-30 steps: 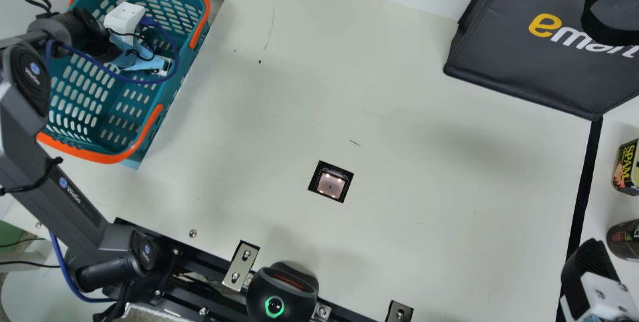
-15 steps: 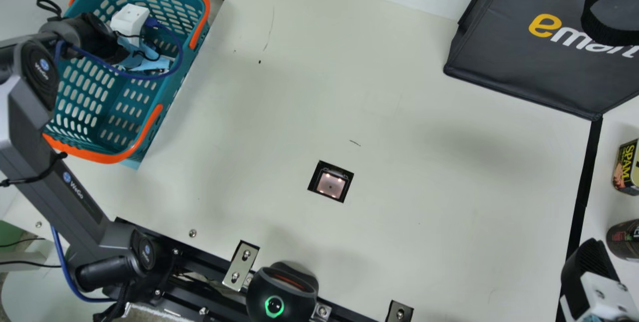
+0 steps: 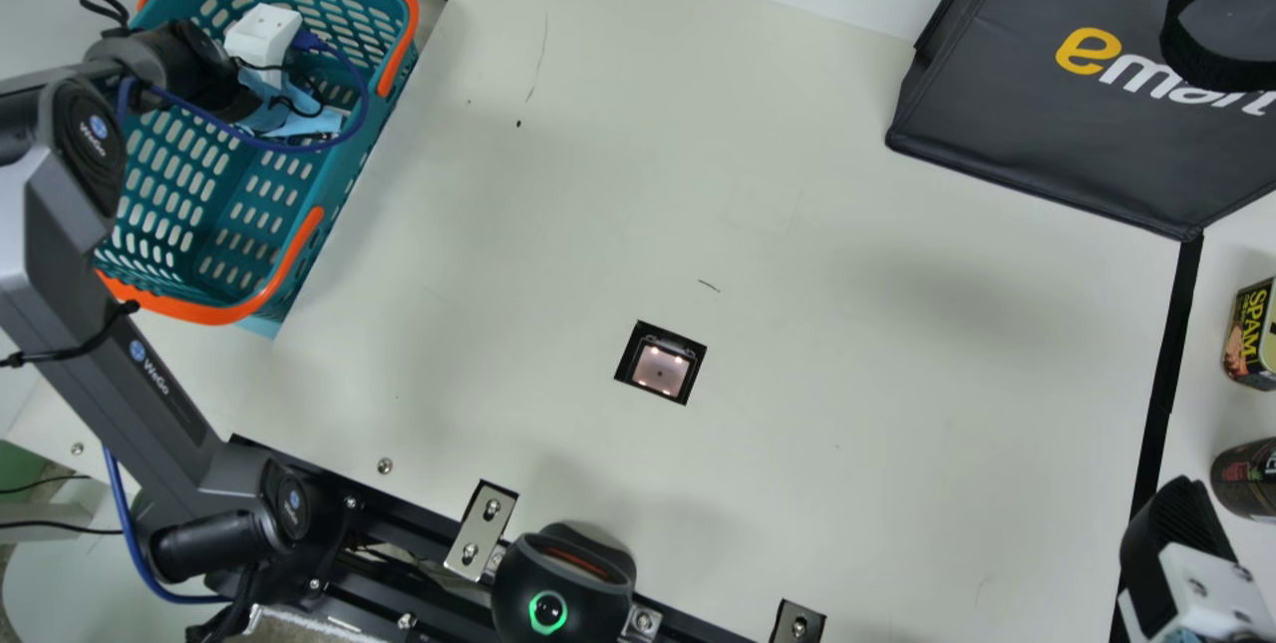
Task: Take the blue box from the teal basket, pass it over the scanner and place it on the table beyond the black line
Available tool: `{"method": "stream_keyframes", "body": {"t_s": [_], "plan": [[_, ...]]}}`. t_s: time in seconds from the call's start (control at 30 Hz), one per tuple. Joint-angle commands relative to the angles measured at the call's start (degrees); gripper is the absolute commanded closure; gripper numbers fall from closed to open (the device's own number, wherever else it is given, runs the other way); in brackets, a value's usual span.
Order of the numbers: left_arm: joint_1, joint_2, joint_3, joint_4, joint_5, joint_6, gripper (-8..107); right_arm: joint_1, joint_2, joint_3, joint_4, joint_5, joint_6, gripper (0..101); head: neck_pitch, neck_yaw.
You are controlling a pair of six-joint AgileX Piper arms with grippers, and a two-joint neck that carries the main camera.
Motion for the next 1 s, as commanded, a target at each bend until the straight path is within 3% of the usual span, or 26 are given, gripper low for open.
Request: {"method": "stream_keyframes", "body": {"t_s": [0.0,0.2,0.97], "plan": [[-0.11,-0.29,0.25,-1.11,2.74,0.25,9,0.0,0.0,0.0,0.0,0.0,0.0,6,-1.66,0.14],[-0.53,-2.04,1.2,-3.7,6.29,1.44,9,0.0,0.0,0.0,0.0,0.0,0.0,6,-1.66,0.14],[1.16,-7.84,2.88,-2.57,4.73,-6.74,9,0.0,0.0,0.0,0.0,-0.08,0.0,6,-1.66,0.14]]}}
